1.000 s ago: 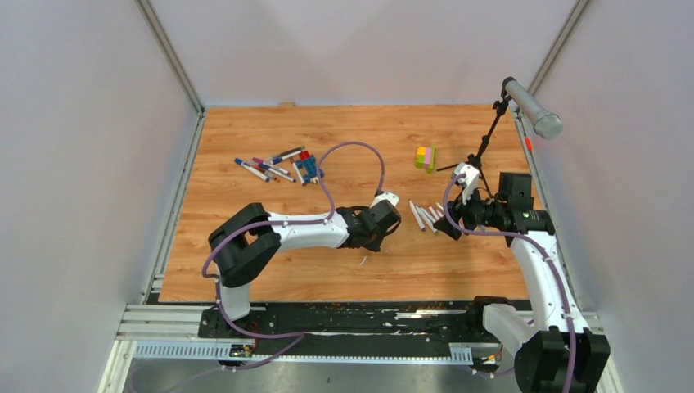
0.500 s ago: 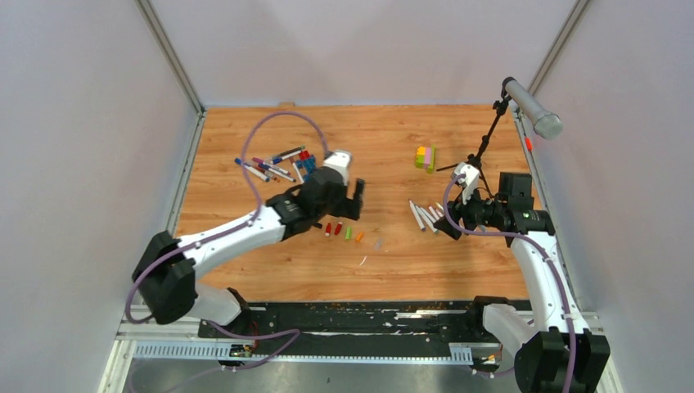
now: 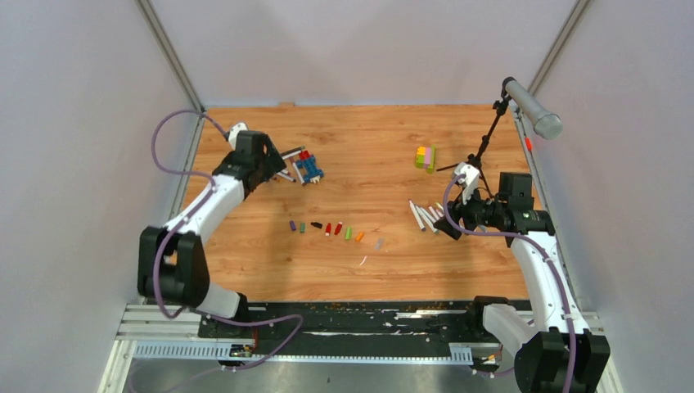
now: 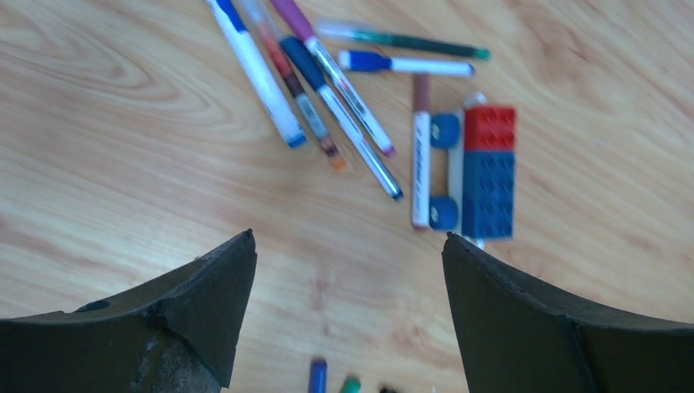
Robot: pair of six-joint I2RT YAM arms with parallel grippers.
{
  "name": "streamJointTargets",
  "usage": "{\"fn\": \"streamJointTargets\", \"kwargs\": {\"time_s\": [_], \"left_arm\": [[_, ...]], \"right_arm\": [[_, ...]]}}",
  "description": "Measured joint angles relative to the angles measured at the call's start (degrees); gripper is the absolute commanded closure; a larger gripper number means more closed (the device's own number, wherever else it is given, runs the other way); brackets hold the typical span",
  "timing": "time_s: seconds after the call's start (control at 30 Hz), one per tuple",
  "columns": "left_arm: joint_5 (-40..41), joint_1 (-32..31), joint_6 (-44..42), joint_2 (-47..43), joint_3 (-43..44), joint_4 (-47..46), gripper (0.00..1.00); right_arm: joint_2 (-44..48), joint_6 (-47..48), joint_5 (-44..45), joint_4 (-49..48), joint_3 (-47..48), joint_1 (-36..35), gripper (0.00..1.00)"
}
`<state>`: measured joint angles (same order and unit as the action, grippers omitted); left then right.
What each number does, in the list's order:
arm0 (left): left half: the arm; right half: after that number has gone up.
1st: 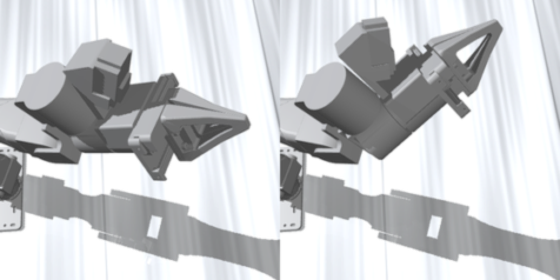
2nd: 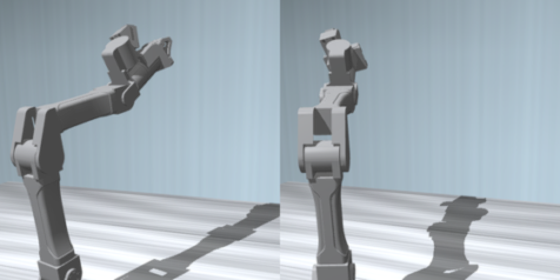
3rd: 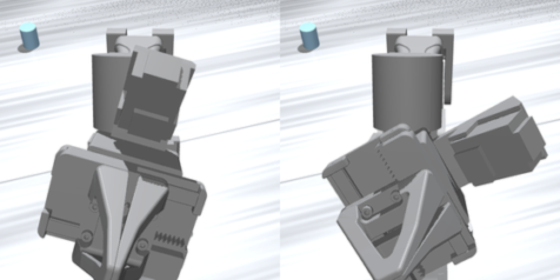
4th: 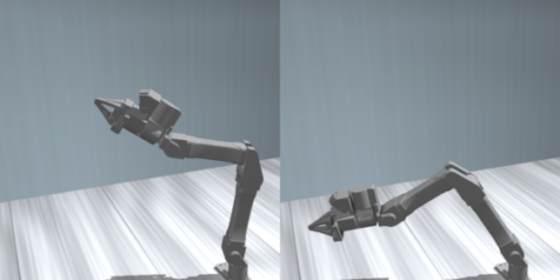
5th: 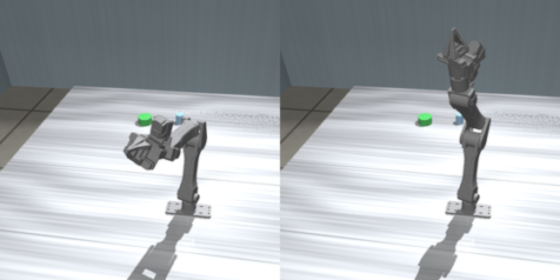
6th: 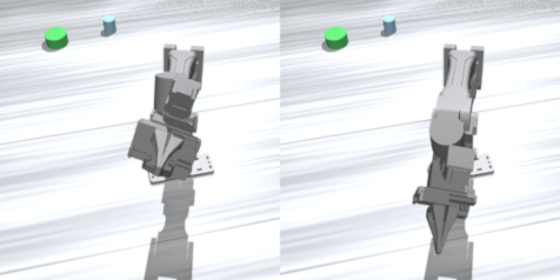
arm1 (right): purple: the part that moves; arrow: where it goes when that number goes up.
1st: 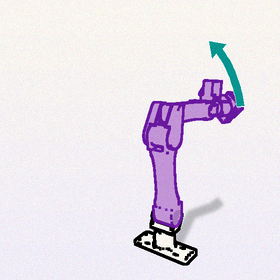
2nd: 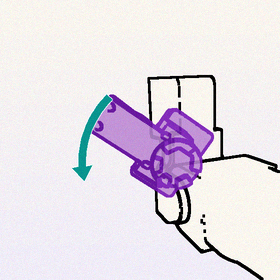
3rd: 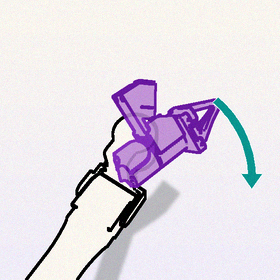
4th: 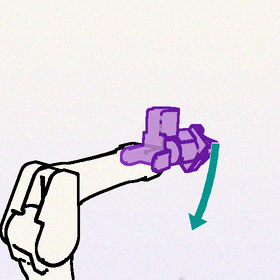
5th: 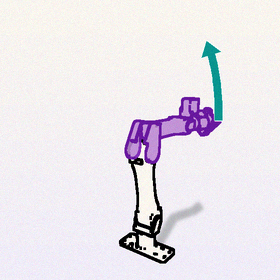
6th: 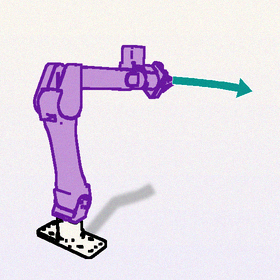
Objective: Open the pen caps
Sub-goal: Place the pen cap at the center of the board, then pick up the pen from the center of the board.
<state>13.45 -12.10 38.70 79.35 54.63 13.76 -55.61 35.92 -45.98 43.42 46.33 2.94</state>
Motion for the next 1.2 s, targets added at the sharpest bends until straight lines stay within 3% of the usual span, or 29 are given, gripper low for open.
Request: {"fn": "streamJointTargets", "kwargs": {"time_s": [0.2, 0.57, 0.77, 1.2], "left_arm": [[4.96, 3.37, 3.3, 19.21, 20.92, 14.43, 0.35], [3.72, 9.25, 3.3, 35.32, 34.23, 22.62, 0.48], [3.39, 9.66, 2.56, 39.34, 38.29, 24.7, 0.52], [2.95, 10.29, 1.51, 42.4, 38.56, 26.51, 0.62]], "right_arm": [[0.0, 0.15, -0.02, -0.02, 0.0, 0.0, 0.41], [0.0, 0.17, 0.04, -0.02, 0.0, 0.0, 0.41], [0.0, 0.17, 0.07, -0.02, 0.0, 0.0, 0.41], [-0.24, 0.24, 0.52, -0.02, 0.0, 0.0, 0.41]]}}
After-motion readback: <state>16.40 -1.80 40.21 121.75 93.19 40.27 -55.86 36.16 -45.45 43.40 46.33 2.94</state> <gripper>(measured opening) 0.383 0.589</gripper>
